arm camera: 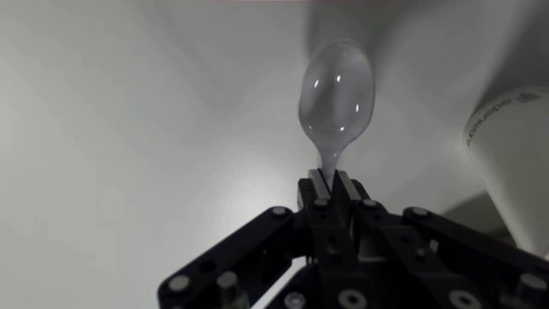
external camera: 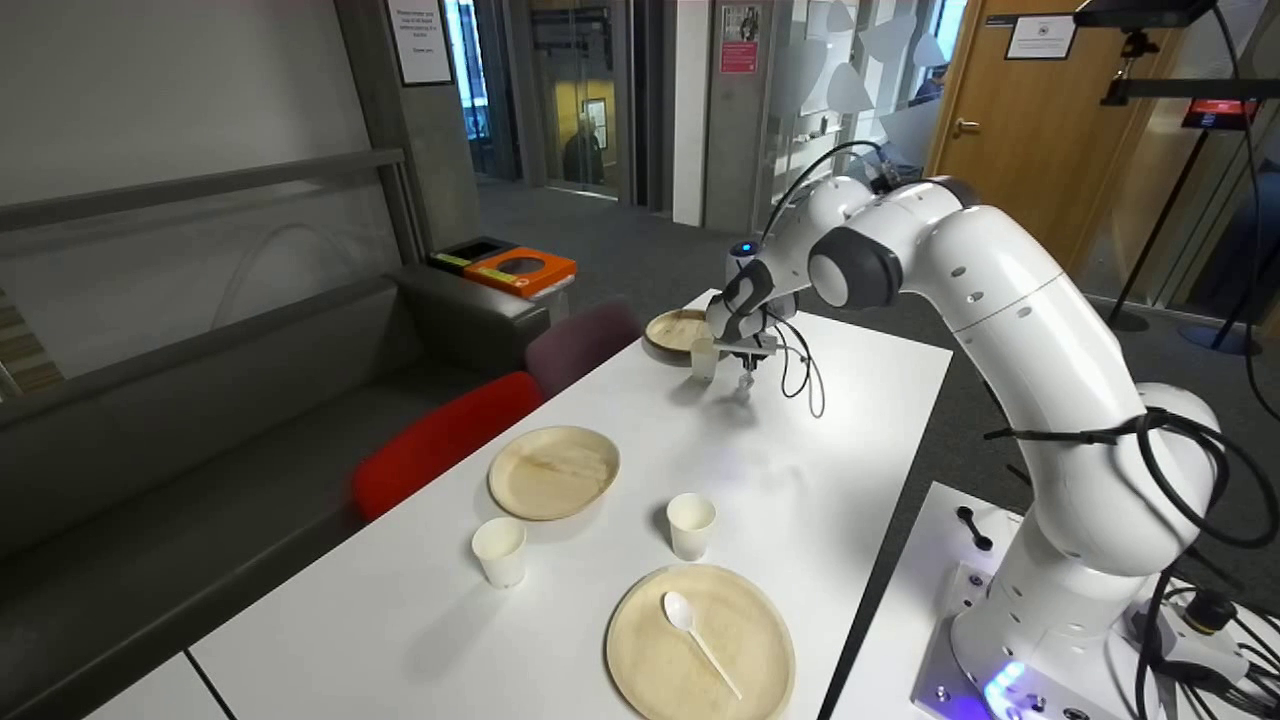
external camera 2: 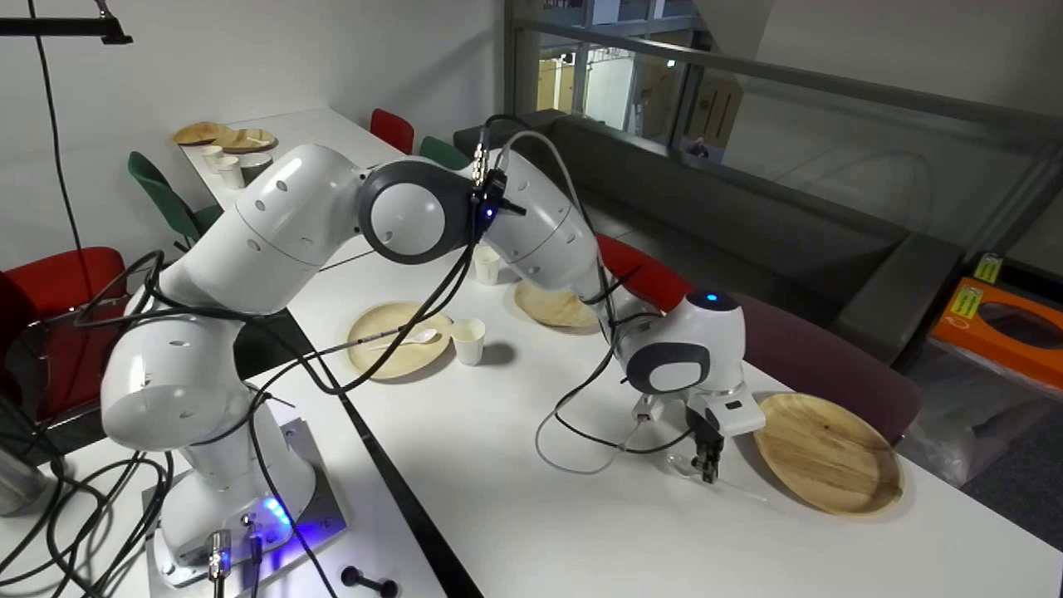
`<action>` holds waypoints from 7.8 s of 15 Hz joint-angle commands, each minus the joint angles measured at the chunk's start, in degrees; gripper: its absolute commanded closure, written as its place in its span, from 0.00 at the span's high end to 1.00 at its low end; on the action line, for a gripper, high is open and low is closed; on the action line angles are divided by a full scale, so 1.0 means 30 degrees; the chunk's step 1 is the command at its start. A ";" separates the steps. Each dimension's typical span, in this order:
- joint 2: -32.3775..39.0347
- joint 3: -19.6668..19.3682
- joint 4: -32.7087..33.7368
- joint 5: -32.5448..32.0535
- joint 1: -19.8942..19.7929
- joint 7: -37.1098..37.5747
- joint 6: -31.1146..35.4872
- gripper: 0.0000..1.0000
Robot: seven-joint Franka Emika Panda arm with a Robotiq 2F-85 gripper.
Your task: Put one spoon on the left plate
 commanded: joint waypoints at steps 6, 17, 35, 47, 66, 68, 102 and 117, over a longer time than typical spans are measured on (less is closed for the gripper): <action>0.0018 0.0045 0.0329 -0.2379 0.0330 -0.2388 -0.4498 0.02; 0.0105 0.0054 0.0807 -0.3286 0.0403 -0.4142 -0.6605 0.24; -0.1068 0.0136 -0.0456 -0.3180 0.0243 -0.4873 -0.5709 0.02; -0.4937 0.0340 -0.3835 -0.3846 0.1090 -0.6383 -0.4041 0.02; -1.1295 0.3854 -0.6992 -0.8762 0.5306 -0.3057 -0.3555 0.02; -1.1024 0.4088 -0.6633 -0.9306 0.5604 -0.2409 -0.3397 0.03; -0.7905 0.5788 -0.4564 -0.9279 0.7126 -0.4099 -0.3110 0.04; -0.5109 0.6328 -0.0914 -0.8543 0.8041 -0.4661 -0.4682 0.07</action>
